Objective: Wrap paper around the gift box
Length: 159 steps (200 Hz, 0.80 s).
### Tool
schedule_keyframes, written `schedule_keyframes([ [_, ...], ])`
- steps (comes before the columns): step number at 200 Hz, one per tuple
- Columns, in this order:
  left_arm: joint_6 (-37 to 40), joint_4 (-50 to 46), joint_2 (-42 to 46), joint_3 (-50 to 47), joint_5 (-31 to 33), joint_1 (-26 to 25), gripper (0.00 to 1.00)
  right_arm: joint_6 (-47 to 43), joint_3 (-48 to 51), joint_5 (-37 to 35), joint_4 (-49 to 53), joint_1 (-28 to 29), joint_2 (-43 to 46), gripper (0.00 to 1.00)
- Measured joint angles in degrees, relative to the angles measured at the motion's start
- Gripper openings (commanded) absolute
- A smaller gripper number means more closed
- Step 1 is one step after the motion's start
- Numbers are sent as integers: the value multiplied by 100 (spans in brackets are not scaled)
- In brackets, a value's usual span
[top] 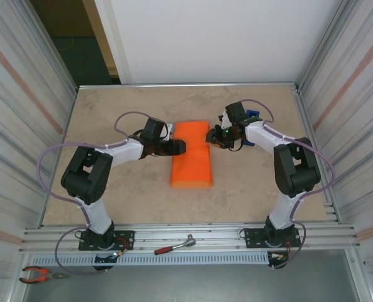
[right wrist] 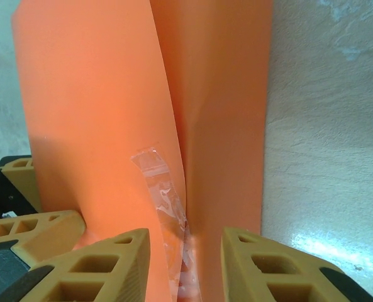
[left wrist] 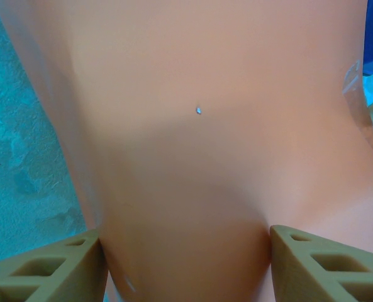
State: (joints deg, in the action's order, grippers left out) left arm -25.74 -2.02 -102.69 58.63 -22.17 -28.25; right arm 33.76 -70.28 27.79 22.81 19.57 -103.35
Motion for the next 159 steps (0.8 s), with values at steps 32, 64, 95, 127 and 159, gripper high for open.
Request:
schedule_keyframes([
  [32,0,-2,0,0,-2,0,63,2,17,-61,0,-144,140,34],
  [64,0,0,0,0,-2,0,63,4,28,-105,-7,-267,457,14],
  [95,0,0,0,0,-2,0,63,-7,26,-76,-4,-155,511,0],
  [127,0,-2,0,0,-2,0,63,-17,22,-57,-4,15,476,0],
  [159,0,0,0,0,0,0,63,-24,22,-35,-2,79,302,0],
])
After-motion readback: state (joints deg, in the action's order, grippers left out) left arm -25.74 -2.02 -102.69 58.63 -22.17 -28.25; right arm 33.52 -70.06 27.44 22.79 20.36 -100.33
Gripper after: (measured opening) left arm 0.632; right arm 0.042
